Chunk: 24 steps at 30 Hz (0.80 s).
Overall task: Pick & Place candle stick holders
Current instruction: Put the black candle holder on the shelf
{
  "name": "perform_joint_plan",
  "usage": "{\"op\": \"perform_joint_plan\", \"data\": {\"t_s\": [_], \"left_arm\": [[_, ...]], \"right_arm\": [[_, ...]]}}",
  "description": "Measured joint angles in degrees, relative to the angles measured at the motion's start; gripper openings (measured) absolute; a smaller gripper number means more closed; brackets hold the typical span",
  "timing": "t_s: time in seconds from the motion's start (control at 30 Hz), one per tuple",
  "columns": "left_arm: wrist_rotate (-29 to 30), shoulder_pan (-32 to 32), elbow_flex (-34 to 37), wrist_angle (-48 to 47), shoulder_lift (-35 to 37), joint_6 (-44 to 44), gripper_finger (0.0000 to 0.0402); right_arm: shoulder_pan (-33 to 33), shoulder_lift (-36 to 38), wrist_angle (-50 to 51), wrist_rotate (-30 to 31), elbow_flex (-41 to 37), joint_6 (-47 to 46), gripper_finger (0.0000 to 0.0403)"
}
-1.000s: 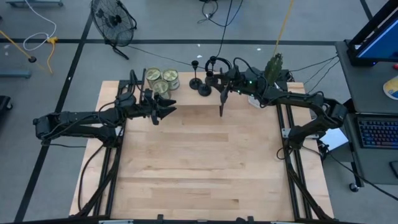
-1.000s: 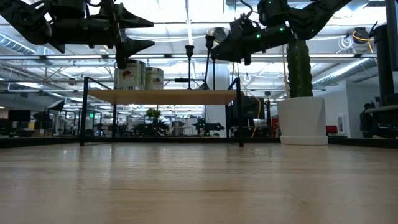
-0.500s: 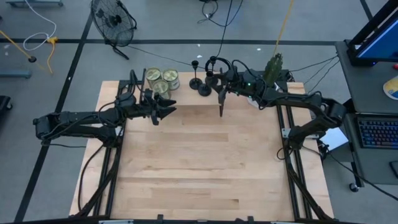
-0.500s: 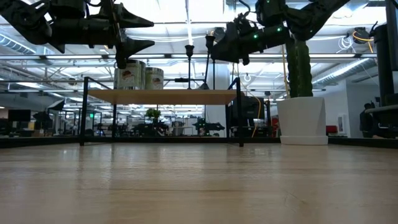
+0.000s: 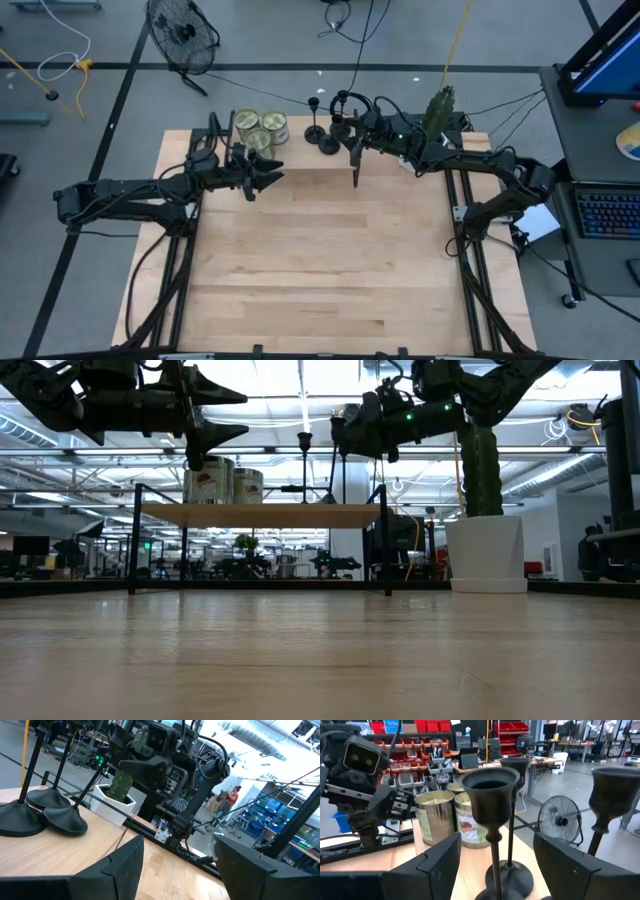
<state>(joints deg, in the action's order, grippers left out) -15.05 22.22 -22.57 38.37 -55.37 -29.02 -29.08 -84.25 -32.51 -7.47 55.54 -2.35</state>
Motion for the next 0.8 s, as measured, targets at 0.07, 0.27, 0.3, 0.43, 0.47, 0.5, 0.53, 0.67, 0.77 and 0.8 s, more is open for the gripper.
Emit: {"op": "perform_joint_plan", "data": {"t_s": [0.07,0.27,0.3,0.43,0.47,0.5,0.53,0.67,0.77,0.8], "left_arm": [[-0.01,0.00,0.00,0.00,0.00,0.00,0.0239],[-0.04,0.00,0.00,0.00,0.00,-0.01,0.0239],[-0.04,0.00,0.00,0.00,0.00,0.00,0.0239],[-0.07,0.00,0.00,0.00,0.00,-0.01,0.0239],[-0.07,0.00,0.00,0.00,0.00,-0.01,0.0239],[-0.07,0.00,0.00,0.00,0.00,-0.01,0.0239],[-0.07,0.00,0.00,0.00,0.00,-0.03,0.0239],[-0.09,0.00,0.00,0.00,0.00,-0.13,0.0239],[-0.13,-0.10,0.00,0.00,0.00,-0.68,0.0239],[-0.13,-0.11,0.00,0.00,0.00,-0.85,0.0239]], "right_arm": [[0.00,0.05,-0.67,-0.01,-0.01,0.00,0.0244],[0.00,0.04,-2.27,-0.12,-0.01,-0.44,0.0245],[0.00,0.09,-2.49,-0.10,-0.01,-0.44,0.0245],[-0.07,0.09,-2.55,-0.08,-0.01,-0.44,0.0245],[-0.07,0.07,-2.70,-0.08,-0.01,-0.44,0.0245],[-0.07,-0.13,-3.02,-0.08,0.00,-0.45,0.0245],[-0.07,-0.55,-3.42,-0.11,0.01,-0.61,0.0245],[-0.03,-2.16,-4.79,-0.32,0.02,-2.47,0.0245],[0.28,-2.76,-5.05,-0.09,1.07,-1.71,0.0245],[0.28,-2.81,-4.82,-0.12,1.19,-1.40,0.0245]]}}
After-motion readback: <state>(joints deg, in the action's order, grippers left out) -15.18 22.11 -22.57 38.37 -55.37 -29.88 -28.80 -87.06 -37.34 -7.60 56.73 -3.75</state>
